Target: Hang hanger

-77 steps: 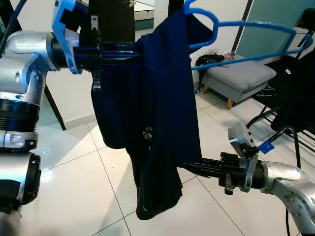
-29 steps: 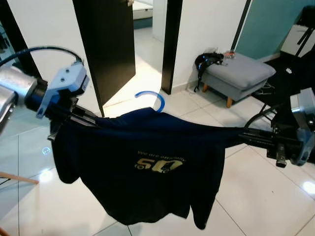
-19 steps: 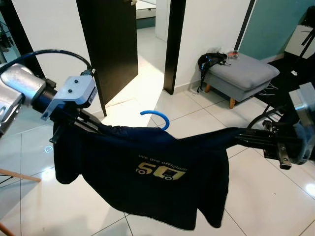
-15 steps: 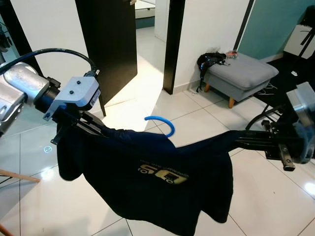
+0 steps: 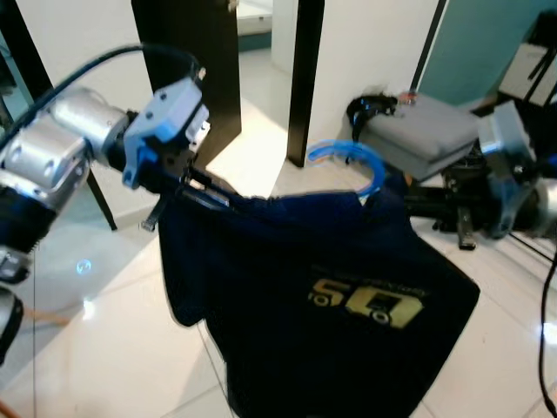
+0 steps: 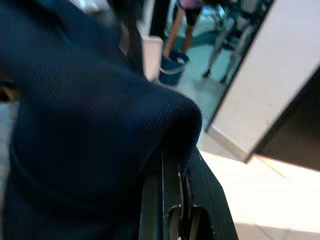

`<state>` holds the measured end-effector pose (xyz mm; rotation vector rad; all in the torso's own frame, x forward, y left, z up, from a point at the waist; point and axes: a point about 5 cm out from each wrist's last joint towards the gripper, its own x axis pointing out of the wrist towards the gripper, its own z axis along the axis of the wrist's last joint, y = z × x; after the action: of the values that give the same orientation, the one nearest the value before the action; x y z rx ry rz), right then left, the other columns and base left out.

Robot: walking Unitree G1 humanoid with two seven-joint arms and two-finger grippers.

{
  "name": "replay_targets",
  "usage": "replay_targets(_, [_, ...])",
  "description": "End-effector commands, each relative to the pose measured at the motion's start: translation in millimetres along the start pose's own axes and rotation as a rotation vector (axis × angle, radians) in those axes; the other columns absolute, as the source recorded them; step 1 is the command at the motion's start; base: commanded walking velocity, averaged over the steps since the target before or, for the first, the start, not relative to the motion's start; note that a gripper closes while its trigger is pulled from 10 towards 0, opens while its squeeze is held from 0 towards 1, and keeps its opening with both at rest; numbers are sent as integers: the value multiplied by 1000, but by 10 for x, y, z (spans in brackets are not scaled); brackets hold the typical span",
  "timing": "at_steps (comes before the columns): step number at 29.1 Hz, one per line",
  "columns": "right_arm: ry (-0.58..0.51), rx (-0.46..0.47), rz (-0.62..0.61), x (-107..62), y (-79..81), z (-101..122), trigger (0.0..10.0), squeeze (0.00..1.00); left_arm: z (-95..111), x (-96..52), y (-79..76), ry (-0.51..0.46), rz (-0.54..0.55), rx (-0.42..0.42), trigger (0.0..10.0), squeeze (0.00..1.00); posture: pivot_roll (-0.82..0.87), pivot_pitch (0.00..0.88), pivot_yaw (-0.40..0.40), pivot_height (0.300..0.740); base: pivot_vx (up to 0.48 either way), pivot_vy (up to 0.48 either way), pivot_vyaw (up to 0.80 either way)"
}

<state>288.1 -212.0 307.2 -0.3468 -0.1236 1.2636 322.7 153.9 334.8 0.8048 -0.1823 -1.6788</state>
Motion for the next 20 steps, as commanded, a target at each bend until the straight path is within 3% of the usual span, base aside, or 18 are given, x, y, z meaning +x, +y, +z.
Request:
replay_targets(1, [-43, 10, 87, 113, 74, 56, 0, 0, -7, -4, 72, 34, 74, 29, 10000, 0, 4, 44, 12, 740, 0, 0, 0])
replay_targets(5, [-54, 13, 128, 151, 112, 74, 0, 0, -52, 5, 87, 55, 109, 22, 10000, 0, 4, 44, 11, 740, 0, 0, 0])
replay_targets(6, [-45, 5, 121, 122, 82, 84, 0, 0, -159, -18, 48, 121, 119, 5, 10000, 0, 7, 41, 8, 740, 0, 0, 0])
replay_targets(7, [-45, 5, 121, 122, 82, 84, 0, 0, -159, -18, 48, 121, 119, 5, 10000, 0, 7, 41, 8, 740, 0, 0, 0])
replay_targets(9, [-13, -13, 71, -14, 3, 103, 0, 0, -364, -127, -52, 254, 129, -28, 10000, 0, 7, 44, 10, 740, 0, 0, 0])
replay_targets(12, [-13, -13, 71, -14, 3, 103, 0, 0, -364, -127, -52, 254, 129, -28, 10000, 0, 7, 44, 10, 740, 0, 0, 0])
replay_targets(14, [19, -21, 33, -123, -29, 105, 0, 0, -450, -260, -81, 332, 174, -50, 10000, 0, 8, 50, 10, 740, 0, 0, 0])
replay_targets(20, [63, -16, -13, -255, -34, 65, 0, 0, -509, -479, -121, 427, 235, -65, 10000, 0, 14, 54, 9, 740, 0, 0, 0])
